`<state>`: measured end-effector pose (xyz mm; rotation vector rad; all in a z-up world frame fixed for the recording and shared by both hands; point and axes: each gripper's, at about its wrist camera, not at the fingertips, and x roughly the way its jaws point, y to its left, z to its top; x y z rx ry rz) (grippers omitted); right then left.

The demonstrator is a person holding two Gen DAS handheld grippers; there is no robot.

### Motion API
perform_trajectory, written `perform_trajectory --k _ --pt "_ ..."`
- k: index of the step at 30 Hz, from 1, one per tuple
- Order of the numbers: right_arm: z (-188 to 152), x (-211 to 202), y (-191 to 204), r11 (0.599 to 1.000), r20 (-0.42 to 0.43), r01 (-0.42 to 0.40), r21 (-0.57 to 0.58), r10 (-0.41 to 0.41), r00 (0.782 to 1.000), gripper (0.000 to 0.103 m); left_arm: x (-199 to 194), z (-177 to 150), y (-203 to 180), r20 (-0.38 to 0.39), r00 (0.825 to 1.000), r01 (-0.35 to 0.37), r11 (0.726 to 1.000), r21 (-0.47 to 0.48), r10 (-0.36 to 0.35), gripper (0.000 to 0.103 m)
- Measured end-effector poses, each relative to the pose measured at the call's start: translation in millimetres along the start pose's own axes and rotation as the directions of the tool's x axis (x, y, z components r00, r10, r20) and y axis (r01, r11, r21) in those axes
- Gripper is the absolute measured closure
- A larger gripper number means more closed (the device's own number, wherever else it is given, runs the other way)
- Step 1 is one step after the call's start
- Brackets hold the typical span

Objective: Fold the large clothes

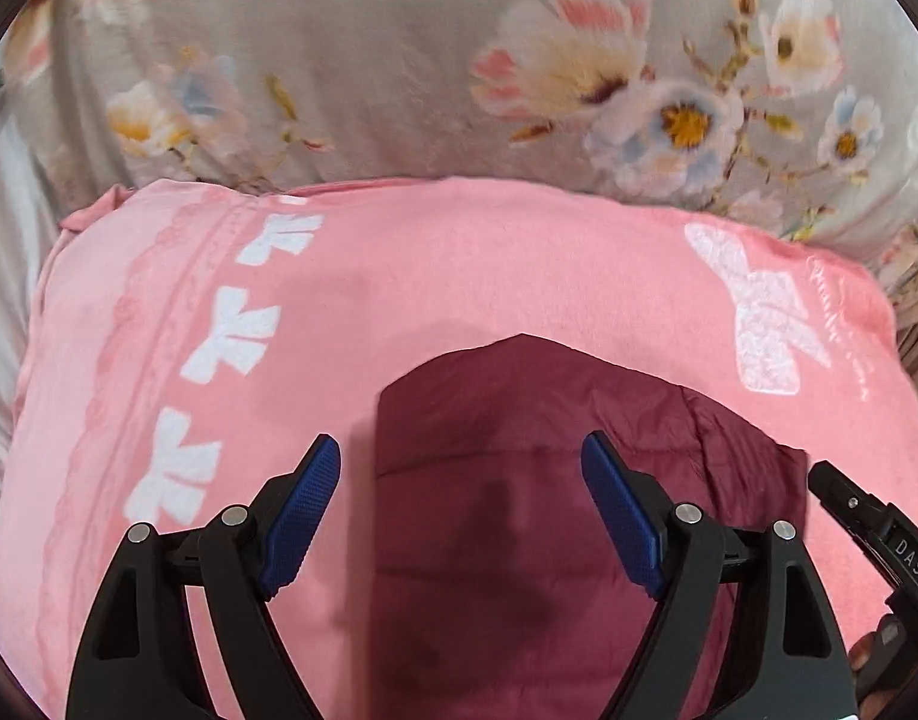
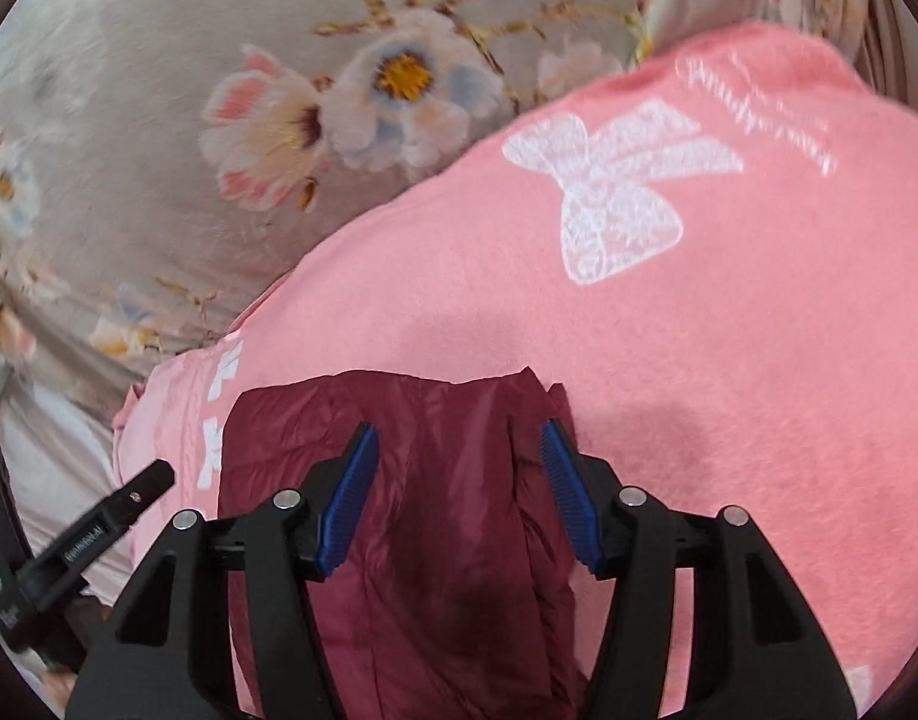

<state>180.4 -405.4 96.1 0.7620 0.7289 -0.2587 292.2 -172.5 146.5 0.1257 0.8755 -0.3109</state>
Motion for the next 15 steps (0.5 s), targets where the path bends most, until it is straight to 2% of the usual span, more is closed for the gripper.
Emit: perform_trajectory --k 3,4,5,7,9,15 --pt "-4 24 3 1.0 -0.043 -0.008 0.003 0.008 0.999 0.066 32 -3 -13 -0.044 0.999 -0.012 1.0 0.011 0.013 0.023" --pt "-7 31 4 1.0 -0.048 0.003 -0.009 -0.003 0.999 0.077 40 -5 -15 -0.061 0.998 -0.01 1.0 0.012 0.011 0.022" --pt "-10 39 5 0.999 -0.039 0.04 -0.03 -0.041 0.998 0.083 51 -7 -16 -0.084 0.996 -0.01 1.0 0.01 0.011 0.023" --pt "-17 46 6 0.988 0.011 0.122 -0.092 -0.121 0.993 0.086 68 -13 -15 -0.116 0.993 -0.001 1.0 -0.007 0.0 0.022" --pt "-23 55 5 0.976 0.034 0.167 -0.138 -0.164 0.986 0.086 81 -18 -15 -0.121 0.993 0.008 1.0 -0.015 -0.01 0.021" --pt "-33 73 0 0.954 0.064 0.209 -0.217 -0.199 0.978 0.088 94 -27 -27 -0.07 0.997 -0.027 0.999 0.022 0.029 0.014"
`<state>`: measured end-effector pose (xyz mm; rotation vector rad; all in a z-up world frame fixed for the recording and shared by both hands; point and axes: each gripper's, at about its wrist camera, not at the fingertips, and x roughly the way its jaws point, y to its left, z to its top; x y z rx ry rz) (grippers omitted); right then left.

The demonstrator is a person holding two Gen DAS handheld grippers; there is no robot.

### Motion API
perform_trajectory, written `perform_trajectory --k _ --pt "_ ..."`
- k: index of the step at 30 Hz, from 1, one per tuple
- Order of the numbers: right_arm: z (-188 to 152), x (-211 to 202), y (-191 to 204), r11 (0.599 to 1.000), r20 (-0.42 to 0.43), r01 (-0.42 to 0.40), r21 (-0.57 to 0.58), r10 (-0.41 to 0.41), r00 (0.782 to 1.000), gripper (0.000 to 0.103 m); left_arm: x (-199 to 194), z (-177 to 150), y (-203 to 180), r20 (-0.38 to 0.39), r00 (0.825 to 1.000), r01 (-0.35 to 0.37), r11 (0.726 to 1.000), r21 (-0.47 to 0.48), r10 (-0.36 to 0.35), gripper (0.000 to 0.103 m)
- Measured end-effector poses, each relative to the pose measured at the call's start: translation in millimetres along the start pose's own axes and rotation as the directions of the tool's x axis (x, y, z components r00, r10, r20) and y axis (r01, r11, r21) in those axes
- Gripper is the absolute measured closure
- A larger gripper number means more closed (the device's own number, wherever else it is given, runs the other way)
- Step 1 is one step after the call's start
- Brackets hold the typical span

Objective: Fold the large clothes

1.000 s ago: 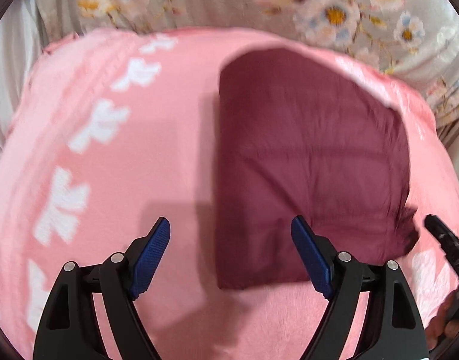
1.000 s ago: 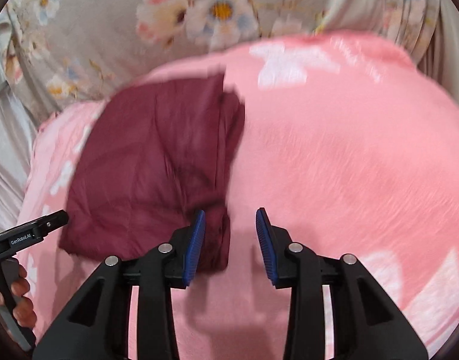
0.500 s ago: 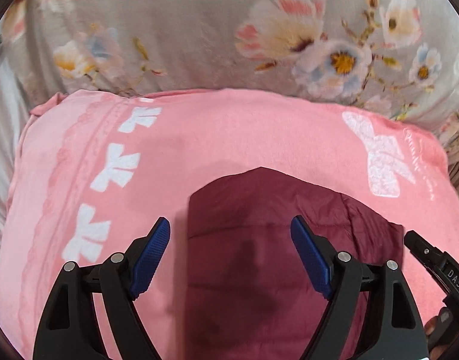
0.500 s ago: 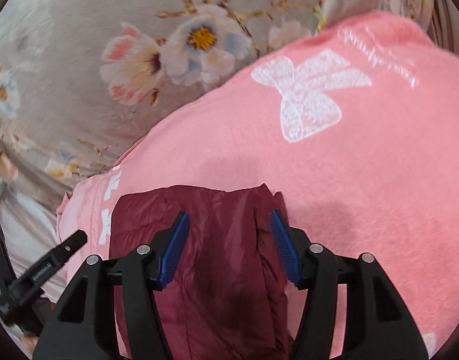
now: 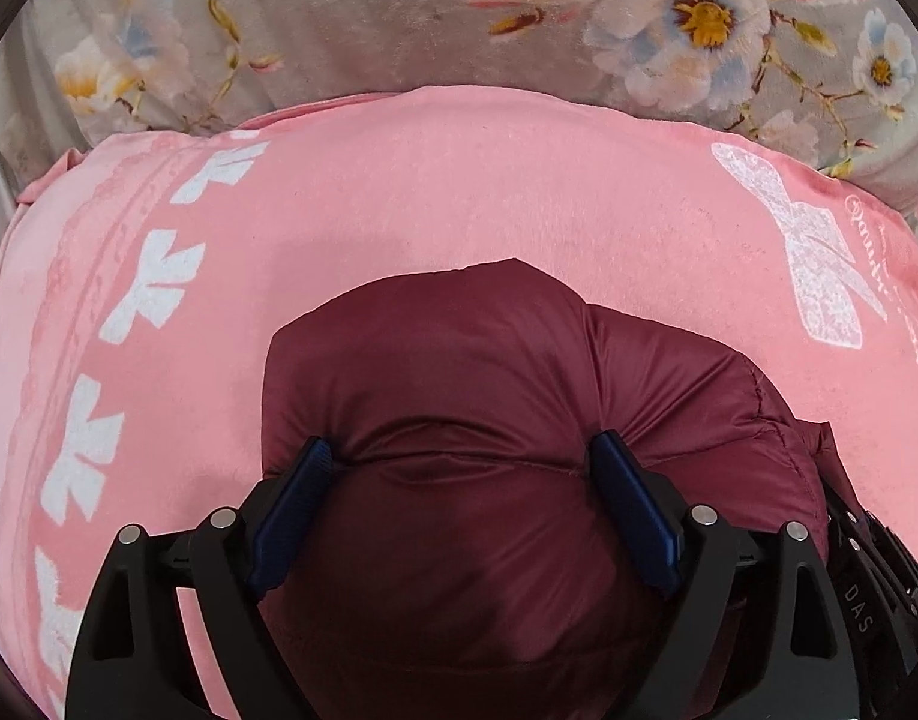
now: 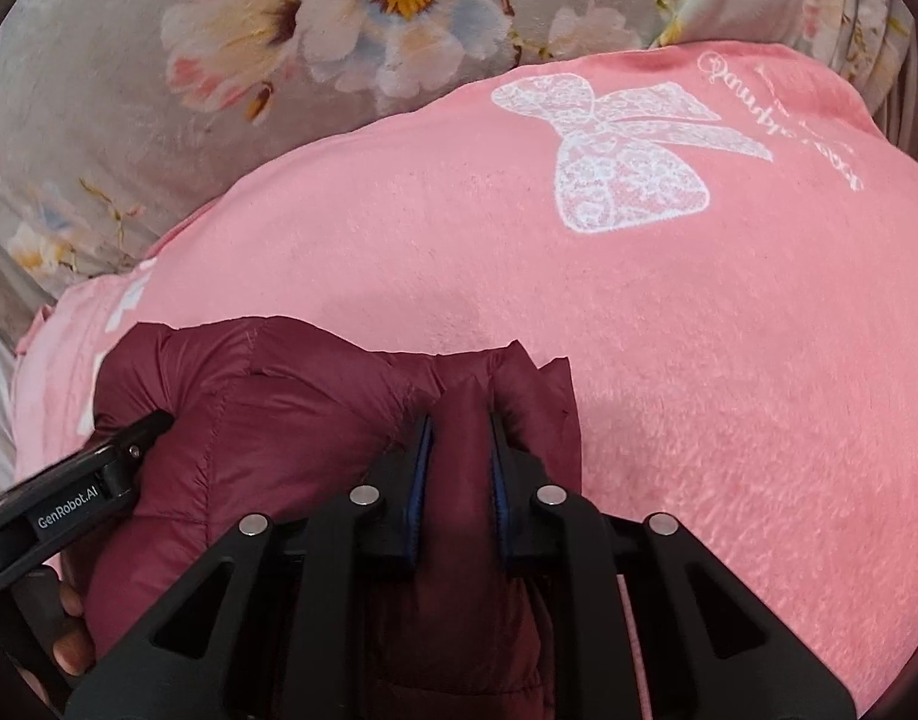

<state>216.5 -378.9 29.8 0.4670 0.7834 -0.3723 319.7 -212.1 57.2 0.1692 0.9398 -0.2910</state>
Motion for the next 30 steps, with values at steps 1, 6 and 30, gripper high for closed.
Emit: perform_trajectory --k 1,6,30 --pt "-1 3 -1 1.0 -0.001 -0.004 -0.001 0.004 1.0 0.089 2 -1 -2 0.011 1.0 -0.008 1.0 0.003 0.008 0.014" --pt "-2 9 4 0.999 0.006 0.021 -0.037 -0.021 1.0 0.089 11 -6 -7 0.054 0.998 -0.044 0.999 0.006 0.044 0.011" --pt "-4 13 12 0.994 0.023 0.069 -0.086 -0.067 0.997 0.088 24 -11 -7 0.077 0.995 -0.063 0.998 -0.011 0.064 0.006"
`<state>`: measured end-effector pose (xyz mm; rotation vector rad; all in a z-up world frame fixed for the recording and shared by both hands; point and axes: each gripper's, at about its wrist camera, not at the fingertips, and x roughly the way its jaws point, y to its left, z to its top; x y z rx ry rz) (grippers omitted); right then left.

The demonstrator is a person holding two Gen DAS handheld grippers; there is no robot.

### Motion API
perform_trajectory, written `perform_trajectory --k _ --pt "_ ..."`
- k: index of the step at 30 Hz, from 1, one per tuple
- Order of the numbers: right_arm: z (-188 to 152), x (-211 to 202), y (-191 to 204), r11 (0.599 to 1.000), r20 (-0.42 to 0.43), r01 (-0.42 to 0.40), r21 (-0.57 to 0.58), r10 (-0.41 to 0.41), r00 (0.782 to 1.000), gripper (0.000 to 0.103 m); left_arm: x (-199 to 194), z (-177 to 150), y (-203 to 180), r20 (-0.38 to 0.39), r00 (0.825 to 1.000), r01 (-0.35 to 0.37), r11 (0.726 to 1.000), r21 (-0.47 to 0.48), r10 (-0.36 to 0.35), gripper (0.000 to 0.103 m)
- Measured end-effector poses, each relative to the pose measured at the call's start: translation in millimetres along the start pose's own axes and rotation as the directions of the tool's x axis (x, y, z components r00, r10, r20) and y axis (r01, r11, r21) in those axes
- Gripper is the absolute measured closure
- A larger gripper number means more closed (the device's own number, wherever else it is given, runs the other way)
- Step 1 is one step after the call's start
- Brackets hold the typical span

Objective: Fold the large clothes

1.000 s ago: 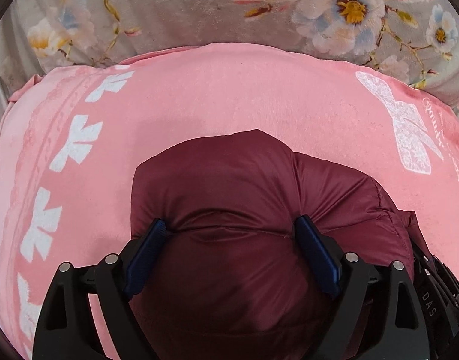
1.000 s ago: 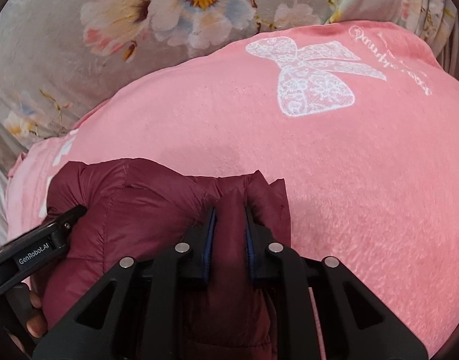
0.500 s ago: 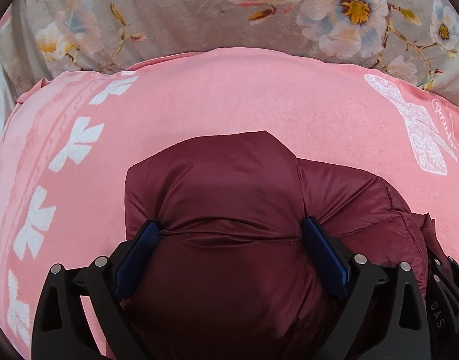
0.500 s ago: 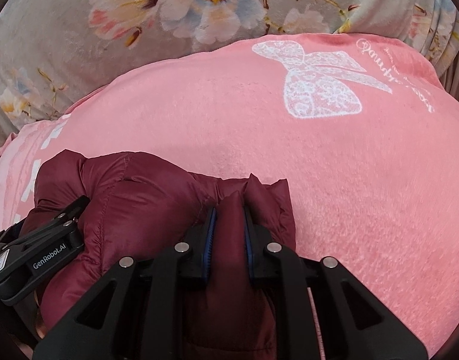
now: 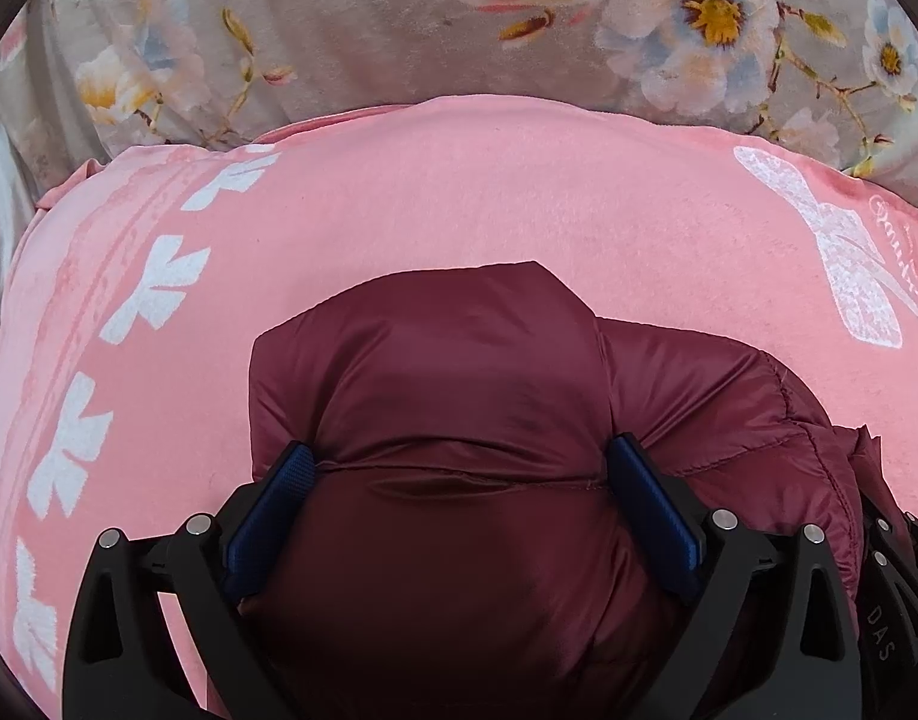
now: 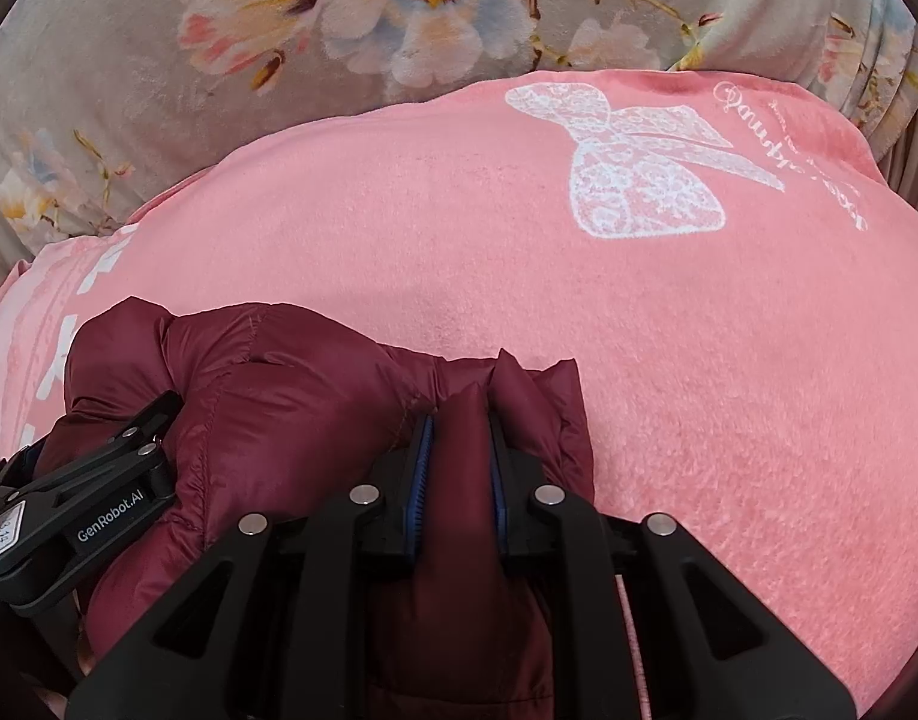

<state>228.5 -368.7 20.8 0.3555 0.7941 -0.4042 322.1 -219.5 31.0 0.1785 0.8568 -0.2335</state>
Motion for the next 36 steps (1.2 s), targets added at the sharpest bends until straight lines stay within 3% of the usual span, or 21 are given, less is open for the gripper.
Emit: perform_trajectory --k 10,12,14,17,19,20,26,29,30,32,36 --pt "0 2 -2 1.0 0.0 -0.023 0.012 0.023 1.0 0.088 0 1 1 -0.004 1.0 -0.003 1.0 -0.01 0.003 0.005" --pt "0 0 -14 0.993 0.01 -0.101 0.062 0.1 0.995 0.086 -2 1 5 -0.008 1.0 0.021 0.999 -0.025 -0.021 0.005" --pt "-2 -6 -34 0.966 0.02 -0.215 0.144 0.214 0.977 0.078 -8 -1 17 -0.036 0.996 0.084 0.995 -0.048 -0.086 0.005" --pt "-17 -30 -60 0.926 0.018 -0.319 0.202 0.322 0.946 0.063 -31 -12 47 -0.065 0.969 0.228 0.966 -0.12 -0.236 0.005" --pt "-29 -46 -71 0.932 -0.002 -0.3 0.205 0.307 0.952 0.036 -53 -26 69 -0.06 0.947 0.304 0.941 -0.148 -0.315 0.005" --pt "-37 -55 -77 0.931 -0.003 -0.303 0.203 0.31 0.951 0.034 -60 -33 75 -0.064 0.942 0.317 0.936 -0.153 -0.33 0.005" --pt "-86 -67 -100 0.869 -0.054 -0.411 0.276 0.441 0.896 0.034 -83 -88 90 -0.113 0.907 0.385 0.907 -0.171 -0.407 0.005" --pt "-94 -74 -89 0.879 -0.045 -0.415 0.235 0.436 0.899 0.032 -75 -109 89 -0.132 0.888 0.405 0.886 -0.225 -0.44 0.005" --pt "-96 -74 -87 0.873 -0.047 -0.429 0.233 0.451 0.892 0.032 -76 -115 89 -0.102 0.893 0.407 0.883 -0.233 -0.438 0.005" --pt "-98 -68 -77 0.837 -0.056 -0.493 0.238 0.519 0.853 0.032 -80 -117 85 -0.077 0.904 0.397 0.891 -0.221 -0.421 0.005" --pt "-97 -64 -64 0.842 -0.065 -0.503 0.194 0.523 0.85 0.029 -81 -118 77 -0.046 0.916 0.379 0.9 -0.217 -0.397 0.005"
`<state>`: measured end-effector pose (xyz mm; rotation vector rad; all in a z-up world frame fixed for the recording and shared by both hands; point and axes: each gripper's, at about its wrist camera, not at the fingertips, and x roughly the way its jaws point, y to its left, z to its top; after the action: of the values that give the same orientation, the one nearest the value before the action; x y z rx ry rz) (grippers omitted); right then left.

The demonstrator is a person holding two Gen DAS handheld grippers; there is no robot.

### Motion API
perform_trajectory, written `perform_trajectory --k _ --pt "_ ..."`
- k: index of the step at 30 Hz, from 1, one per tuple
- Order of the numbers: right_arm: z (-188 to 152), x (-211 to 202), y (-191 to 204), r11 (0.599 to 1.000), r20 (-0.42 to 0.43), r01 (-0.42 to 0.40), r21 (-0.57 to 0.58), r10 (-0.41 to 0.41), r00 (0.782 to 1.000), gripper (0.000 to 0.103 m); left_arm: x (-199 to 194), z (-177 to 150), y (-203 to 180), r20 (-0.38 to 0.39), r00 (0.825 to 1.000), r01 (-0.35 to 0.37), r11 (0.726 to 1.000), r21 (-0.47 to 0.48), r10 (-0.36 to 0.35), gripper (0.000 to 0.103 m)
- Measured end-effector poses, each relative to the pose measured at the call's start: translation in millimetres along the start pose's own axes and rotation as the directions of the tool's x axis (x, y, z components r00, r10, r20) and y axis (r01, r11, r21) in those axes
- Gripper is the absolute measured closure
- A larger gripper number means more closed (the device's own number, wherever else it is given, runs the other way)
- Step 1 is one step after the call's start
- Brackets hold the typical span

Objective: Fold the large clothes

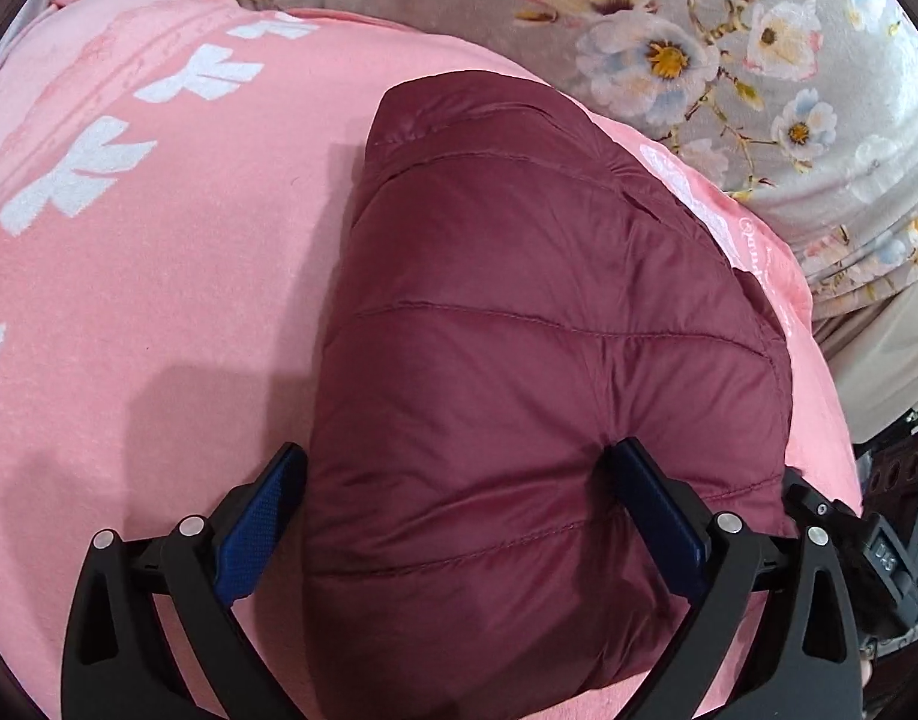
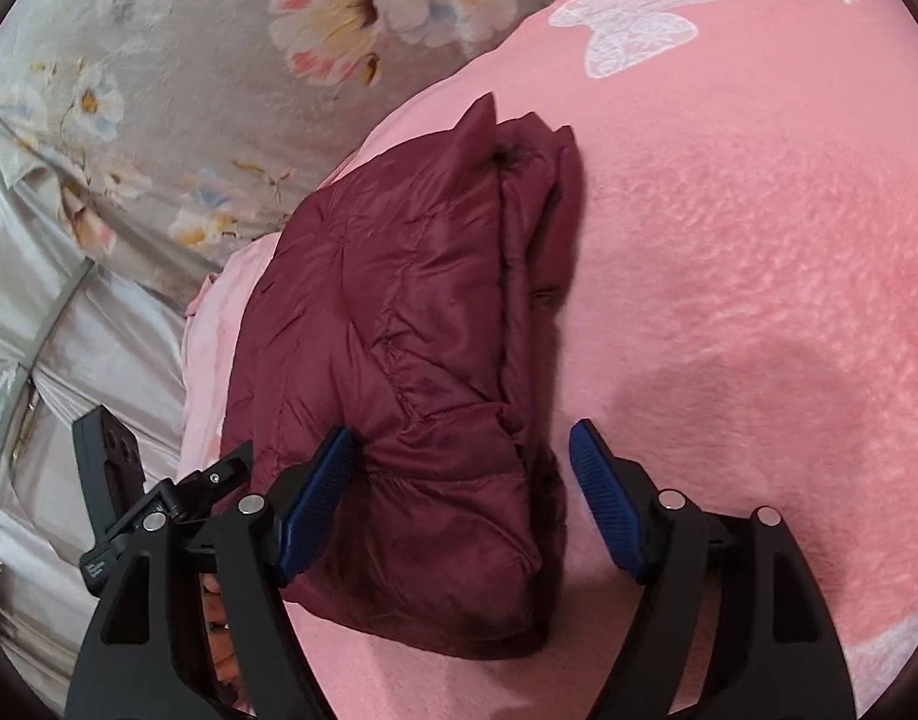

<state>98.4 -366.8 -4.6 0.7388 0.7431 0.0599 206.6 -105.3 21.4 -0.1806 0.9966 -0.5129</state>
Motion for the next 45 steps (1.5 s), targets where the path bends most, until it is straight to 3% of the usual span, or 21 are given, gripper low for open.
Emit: perform_trajectory --k 9,12,15,17,21,25,31,34,36,39,41,45 --pt "4 15 7 0.999 -0.007 -0.012 -0.038 0.012 1.0 0.029 2 -2 -8 0.031 0.999 -0.043 0.998 0.045 0.042 0.005" --pt "4 17 9 0.999 -0.005 -0.024 -0.041 0.023 1.0 0.037 2 -2 -10 0.034 0.999 -0.038 0.998 0.056 0.036 0.005" --pt "3 15 10 0.998 0.004 -0.035 -0.042 0.036 0.999 0.055 -2 -3 -13 0.053 0.998 -0.025 0.997 0.068 0.021 0.017" --pt "2 10 14 0.998 0.019 -0.032 -0.055 0.033 0.999 0.075 -8 -2 -14 0.064 0.998 -0.017 0.997 0.076 0.012 0.027" --pt "6 -6 39 0.993 0.08 0.016 -0.114 -0.007 0.997 0.085 -34 10 -12 0.096 0.994 0.039 0.994 0.099 -0.048 0.062" --pt "20 -13 74 0.985 0.138 0.022 -0.168 0.002 0.99 0.087 -65 33 -18 0.154 0.986 0.044 0.986 0.161 -0.069 0.069" --pt "48 -12 154 0.942 0.234 0.041 -0.333 0.04 0.971 0.088 -123 72 -11 0.316 0.946 -0.012 0.971 0.239 -0.067 0.071" --pt "59 2 197 0.91 0.282 0.049 -0.411 0.076 0.956 0.088 -146 93 0 0.411 0.91 -0.068 0.964 0.259 -0.046 0.071" --pt "68 19 219 0.901 0.299 0.021 -0.434 0.121 0.947 0.088 -153 107 16 0.467 0.884 -0.102 0.961 0.258 -0.032 0.071" --pt "80 55 233 0.902 0.283 -0.036 -0.431 0.173 0.943 0.088 -147 129 52 0.501 0.865 -0.101 0.969 0.223 -0.025 0.07" --pt "89 92 228 0.912 0.24 -0.083 -0.402 0.193 0.951 0.087 -131 141 74 0.487 0.873 -0.115 0.974 0.193 0.006 0.07" --pt "86 171 209 0.939 0.126 -0.062 -0.338 0.111 0.986 0.087 -74 150 119 0.407 0.91 -0.153 0.977 0.147 0.082 0.07"
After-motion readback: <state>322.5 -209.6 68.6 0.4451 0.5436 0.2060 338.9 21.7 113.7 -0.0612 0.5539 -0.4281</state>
